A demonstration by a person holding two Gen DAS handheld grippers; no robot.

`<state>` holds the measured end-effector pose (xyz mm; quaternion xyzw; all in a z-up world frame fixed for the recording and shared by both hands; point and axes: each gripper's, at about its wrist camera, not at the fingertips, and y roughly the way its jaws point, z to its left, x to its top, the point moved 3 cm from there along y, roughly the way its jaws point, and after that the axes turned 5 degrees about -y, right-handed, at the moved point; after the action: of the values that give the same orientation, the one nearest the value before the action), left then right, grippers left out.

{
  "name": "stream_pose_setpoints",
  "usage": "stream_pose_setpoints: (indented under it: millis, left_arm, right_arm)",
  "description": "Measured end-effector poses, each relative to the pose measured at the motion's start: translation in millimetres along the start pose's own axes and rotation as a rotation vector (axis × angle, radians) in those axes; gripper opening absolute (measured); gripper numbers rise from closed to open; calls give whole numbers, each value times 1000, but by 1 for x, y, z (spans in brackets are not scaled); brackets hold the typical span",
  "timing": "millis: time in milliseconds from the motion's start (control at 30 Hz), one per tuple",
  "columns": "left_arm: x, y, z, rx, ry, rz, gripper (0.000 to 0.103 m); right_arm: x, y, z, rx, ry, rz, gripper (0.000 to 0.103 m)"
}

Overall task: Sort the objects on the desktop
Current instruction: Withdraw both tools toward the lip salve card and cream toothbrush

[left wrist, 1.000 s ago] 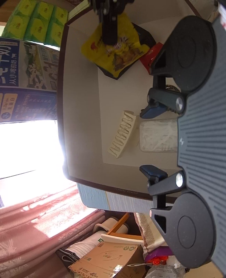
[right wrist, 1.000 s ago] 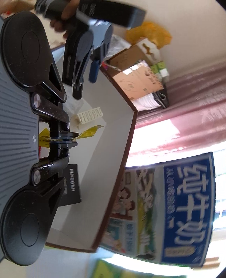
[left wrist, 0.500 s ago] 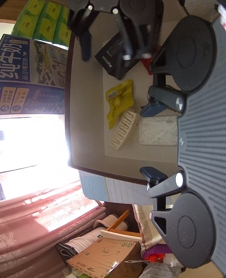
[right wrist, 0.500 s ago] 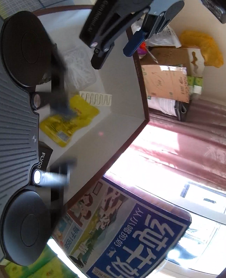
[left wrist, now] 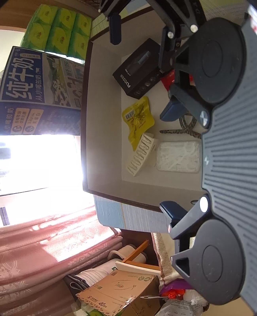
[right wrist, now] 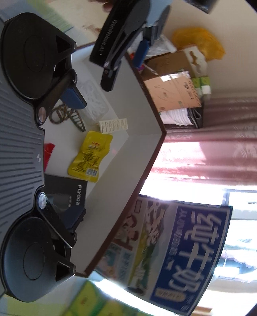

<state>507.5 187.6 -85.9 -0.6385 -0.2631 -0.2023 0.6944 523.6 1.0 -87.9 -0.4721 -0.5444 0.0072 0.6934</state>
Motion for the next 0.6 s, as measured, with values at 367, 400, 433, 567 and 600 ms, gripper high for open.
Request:
stream_pose_setpoints:
  millis: [367, 400, 433, 567, 600]
  left_arm:
    - [-7, -37, -9, -3, -42, -21, 99]
    - [-8, -40, -10, -5, -49, -21, 99]
    - [-10, -44, -10, -8, -55, -23, 99]
    - [-21, -62, -12, -5, -73, -26, 99]
    - [-25, -68, -13, -8, -78, -29, 99]
  right_arm:
    - [-12, -40, 4, -79, 78, 23, 101]
    - [-13, -44, 4, -79, 86, 22, 101]
    - [-14, -49, 4, -76, 97, 22, 101]
    - [-20, -66, 5, -60, 153, 18, 101]
    - [-21, -69, 6, -55, 168, 16, 101]
